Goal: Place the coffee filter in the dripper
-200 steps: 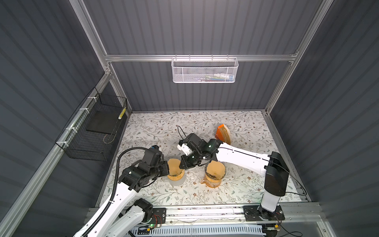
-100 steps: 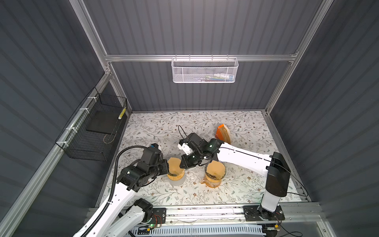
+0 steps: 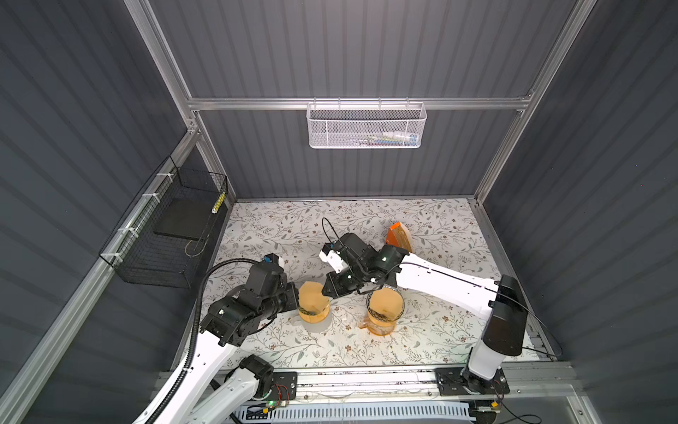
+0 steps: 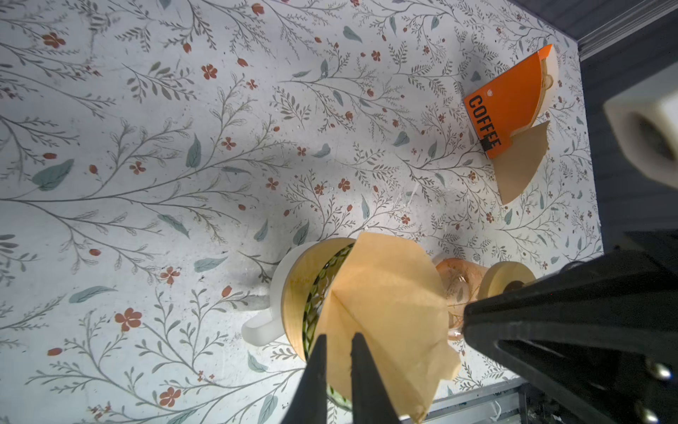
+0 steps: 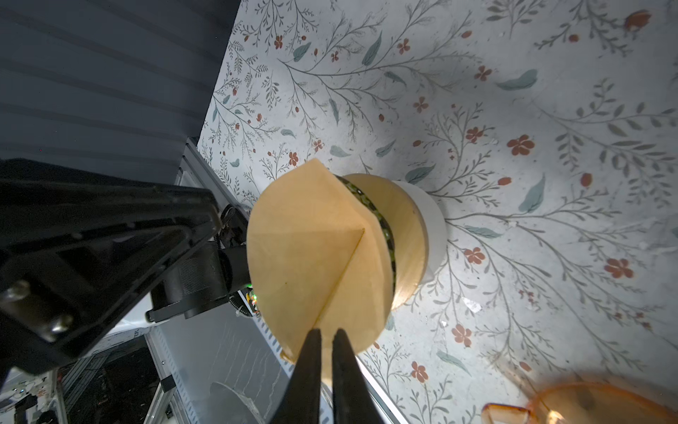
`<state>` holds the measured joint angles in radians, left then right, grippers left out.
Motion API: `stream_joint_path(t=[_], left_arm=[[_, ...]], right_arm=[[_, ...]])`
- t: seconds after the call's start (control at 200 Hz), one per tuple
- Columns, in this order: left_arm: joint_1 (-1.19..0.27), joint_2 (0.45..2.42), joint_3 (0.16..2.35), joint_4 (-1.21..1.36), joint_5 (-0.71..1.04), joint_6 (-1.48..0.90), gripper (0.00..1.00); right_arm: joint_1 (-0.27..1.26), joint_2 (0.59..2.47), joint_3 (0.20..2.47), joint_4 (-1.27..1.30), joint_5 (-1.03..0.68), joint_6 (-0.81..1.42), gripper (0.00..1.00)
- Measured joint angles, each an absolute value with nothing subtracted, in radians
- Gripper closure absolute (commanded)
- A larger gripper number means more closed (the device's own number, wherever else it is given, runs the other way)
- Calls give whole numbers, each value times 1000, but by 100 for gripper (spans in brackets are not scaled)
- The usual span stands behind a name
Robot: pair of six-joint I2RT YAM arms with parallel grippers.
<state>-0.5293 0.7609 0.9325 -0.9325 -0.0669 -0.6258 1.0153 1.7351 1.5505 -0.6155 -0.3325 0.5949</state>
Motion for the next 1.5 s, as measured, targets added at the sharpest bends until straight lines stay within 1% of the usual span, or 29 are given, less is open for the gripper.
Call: stream_joint_path(t=[0.14,0.165,0.185,0.22,0.26,0.3,0.365,0.38,0.39,0.415,0.425,0.43,0.445,0.475,0.48,0.485,0.5,0.505,0.52,0.74,0.931,1.026,1.186,1.326,1.501], left_arm=[[-529,792,1017,-957,-115,-620,83],[-529,804,1038,-958,-125,-616,83],[-529,812,1051,-958,-133,-612,80],[-529,831,1078,-956,-149,-600,71],[-529,851,1102,-947,-166,-587,55],[-530,875,1126,-939,-188,-578,43],[-530,910,1154,-915,-225,-556,28],[-529,920,1160,-906,-234,-550,26],[-529,928,1162,-901,-241,-543,21],[-529,943,1168,-885,-255,-535,3],[-529,951,1170,-879,-262,-529,1],[-530,953,1171,-877,-264,-530,1],[-529,965,1174,-868,-272,-526,0],[-529,983,1179,-852,-286,-516,0],[-529,986,1180,-849,-288,-515,0],[-529,991,1180,-845,-289,-514,0],[-529,1000,1182,-836,-295,-506,0],[-529,1004,1184,-832,-299,-505,0],[-529,1013,1185,-823,-303,-500,0],[-507,1138,1205,-694,-379,-442,0],[-327,1164,1148,-553,-366,-409,0],[-290,1181,1098,-488,-385,-391,0],[-203,1182,970,-356,-398,-365,0],[-119,1183,861,-253,-391,-325,0],[-95,1273,785,-95,-378,-265,0]], right_arm=[[994,1675,1551,-623,-294,575,88],[986,1658,1550,-624,-284,569,88],[979,1646,1549,-627,-278,566,88],[962,1616,1541,-625,-265,558,88],[937,1573,1523,-625,-252,548,87],[912,1531,1503,-626,-239,540,86],[850,1447,1454,-624,-213,523,84],[838,1428,1442,-625,-208,518,81],[825,1414,1433,-625,-203,516,79],[798,1381,1410,-626,-196,509,66],[789,1371,1403,-626,-193,508,60],[780,1362,1396,-625,-193,500,58],[764,1344,1383,-626,-189,493,49],[730,1310,1356,-625,-186,481,39],[726,1306,1352,-625,-186,481,35],[717,1297,1346,-627,-184,480,29],[698,1281,1332,-627,-183,471,8],[694,1277,1329,-627,-182,468,4],[676,1261,1316,-629,-181,465,1],[420,1099,1147,-636,-168,386,1],[204,1008,1054,-616,-176,344,1],[121,1003,1020,-587,-168,324,1],[22,1021,942,-512,-123,298,1],[-52,1025,828,-386,-62,292,1],[-83,1051,659,-156,35,287,1]])
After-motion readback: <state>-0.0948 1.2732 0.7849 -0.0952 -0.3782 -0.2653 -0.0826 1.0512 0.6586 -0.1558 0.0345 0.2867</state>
